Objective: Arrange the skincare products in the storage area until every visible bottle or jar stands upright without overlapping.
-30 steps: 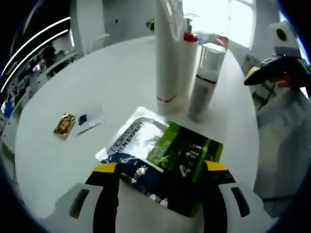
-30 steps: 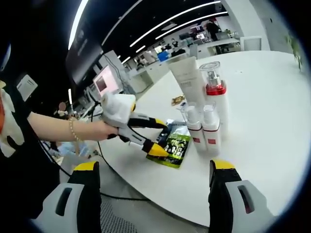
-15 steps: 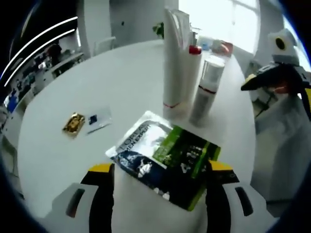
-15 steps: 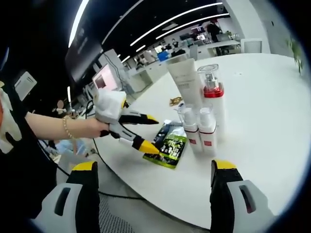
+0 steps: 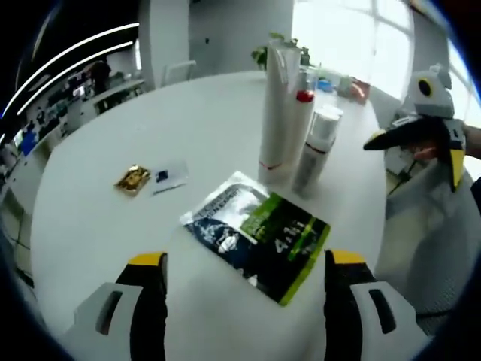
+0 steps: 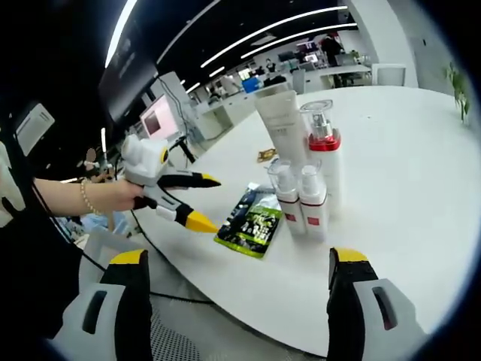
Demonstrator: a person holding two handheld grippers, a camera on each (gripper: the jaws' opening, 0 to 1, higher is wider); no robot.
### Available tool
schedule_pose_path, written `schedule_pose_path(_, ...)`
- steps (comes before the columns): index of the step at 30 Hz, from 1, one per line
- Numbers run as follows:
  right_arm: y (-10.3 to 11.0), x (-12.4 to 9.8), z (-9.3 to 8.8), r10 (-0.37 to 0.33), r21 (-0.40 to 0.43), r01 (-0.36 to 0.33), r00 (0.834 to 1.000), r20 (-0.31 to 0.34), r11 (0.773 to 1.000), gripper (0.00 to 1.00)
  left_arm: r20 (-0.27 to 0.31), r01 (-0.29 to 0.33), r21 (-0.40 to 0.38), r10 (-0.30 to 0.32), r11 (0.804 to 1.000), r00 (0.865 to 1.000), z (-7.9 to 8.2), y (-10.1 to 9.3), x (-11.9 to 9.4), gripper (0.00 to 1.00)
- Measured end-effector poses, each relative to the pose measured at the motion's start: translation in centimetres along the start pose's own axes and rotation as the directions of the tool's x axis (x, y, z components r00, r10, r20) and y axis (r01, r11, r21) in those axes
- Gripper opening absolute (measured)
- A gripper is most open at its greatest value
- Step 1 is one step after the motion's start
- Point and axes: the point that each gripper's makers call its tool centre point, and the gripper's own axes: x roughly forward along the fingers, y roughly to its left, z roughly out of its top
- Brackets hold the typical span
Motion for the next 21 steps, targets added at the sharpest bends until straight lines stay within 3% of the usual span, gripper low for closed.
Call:
schedule_pose_path(7,-0.2,0.0,-0.3,0.003,-0.016,-0.003,1.0,-0.019,1.0,0.99,0.048,-0.026,-0.048,0.028,0.998,0.998,-0.3,-0.1,-2.2,0.84)
schedule_pose_path(14,0.2,-0.1,-0.3,0.01,-0.038,-0.011,1.0,-0.027,0.999,0.99,0.035,-0.07,-0.127,0.075,0.989,0.997,-3.0,0.6,-4.3,0.84)
schedule_pose_path(21,0.4,-0.4,0.0,0.014,-0.044,-0.014,1.0,-0.014,0.999,0.99,0.045,-0.097,-0.164,0.106,0.982,0.993,-3.8,0.3,-6.4,0.84)
